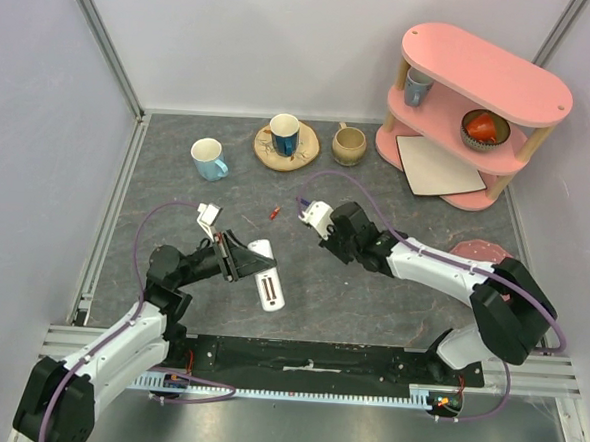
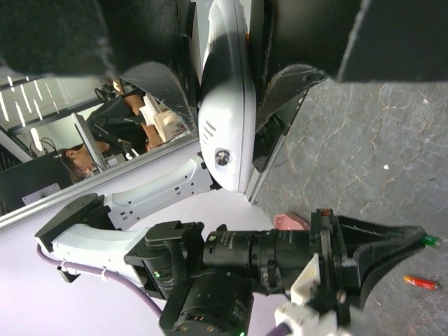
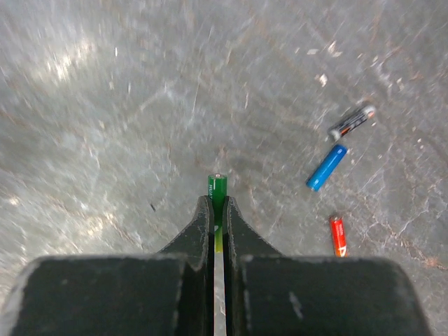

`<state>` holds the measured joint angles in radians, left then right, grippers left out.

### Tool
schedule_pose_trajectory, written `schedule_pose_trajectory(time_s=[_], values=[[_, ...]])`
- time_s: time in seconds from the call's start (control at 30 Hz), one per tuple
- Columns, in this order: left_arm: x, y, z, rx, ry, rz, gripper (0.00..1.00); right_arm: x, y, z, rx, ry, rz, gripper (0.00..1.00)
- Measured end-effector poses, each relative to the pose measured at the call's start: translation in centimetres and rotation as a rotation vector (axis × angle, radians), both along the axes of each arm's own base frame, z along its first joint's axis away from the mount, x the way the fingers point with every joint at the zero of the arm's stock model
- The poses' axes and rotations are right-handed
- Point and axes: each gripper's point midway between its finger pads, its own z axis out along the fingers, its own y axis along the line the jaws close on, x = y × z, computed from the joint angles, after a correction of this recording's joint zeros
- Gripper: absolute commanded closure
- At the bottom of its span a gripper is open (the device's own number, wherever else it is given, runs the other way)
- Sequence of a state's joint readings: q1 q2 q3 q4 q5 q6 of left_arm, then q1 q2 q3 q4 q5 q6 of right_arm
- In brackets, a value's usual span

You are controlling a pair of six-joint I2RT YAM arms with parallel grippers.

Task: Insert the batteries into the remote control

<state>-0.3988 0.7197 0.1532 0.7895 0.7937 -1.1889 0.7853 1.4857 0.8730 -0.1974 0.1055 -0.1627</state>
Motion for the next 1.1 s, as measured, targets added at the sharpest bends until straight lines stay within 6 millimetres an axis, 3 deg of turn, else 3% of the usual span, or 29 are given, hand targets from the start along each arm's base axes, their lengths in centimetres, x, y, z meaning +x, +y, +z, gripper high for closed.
schedule_pose_trajectory(time_s=[0.13, 0.37, 0.6, 0.73, 1.1], values=[[-0.2, 0.1, -0.3, -0.002, -0.001, 0.003, 0.98, -1.0, -1.5, -2.3, -0.095, 0.011, 0.068, 1.0], [-0.3, 0.2, 0.1, -0.014, -0.025, 0.01, 0.98, -1.2, -2.2, -3.7, -0.196, 0.005, 0.153, 1.0], [-0.7, 0.5, 0.2, -0.026, -0.046, 0.022, 0.98, -1.4, -2.2, -4.1, -0.216, 0.008, 0.178, 0.92], [-0.7, 0.6, -0.1, -0.025, -0.039, 0.028, 0.98, -1.4, -2.2, -4.1, -0.214, 0.01, 0.177, 0.8], [-0.7, 0.6, -0.2, -0.024, -0.036, 0.031, 0.98, -2.1, -2.2, -5.5, -0.213, 0.063, 0.172, 0.74]])
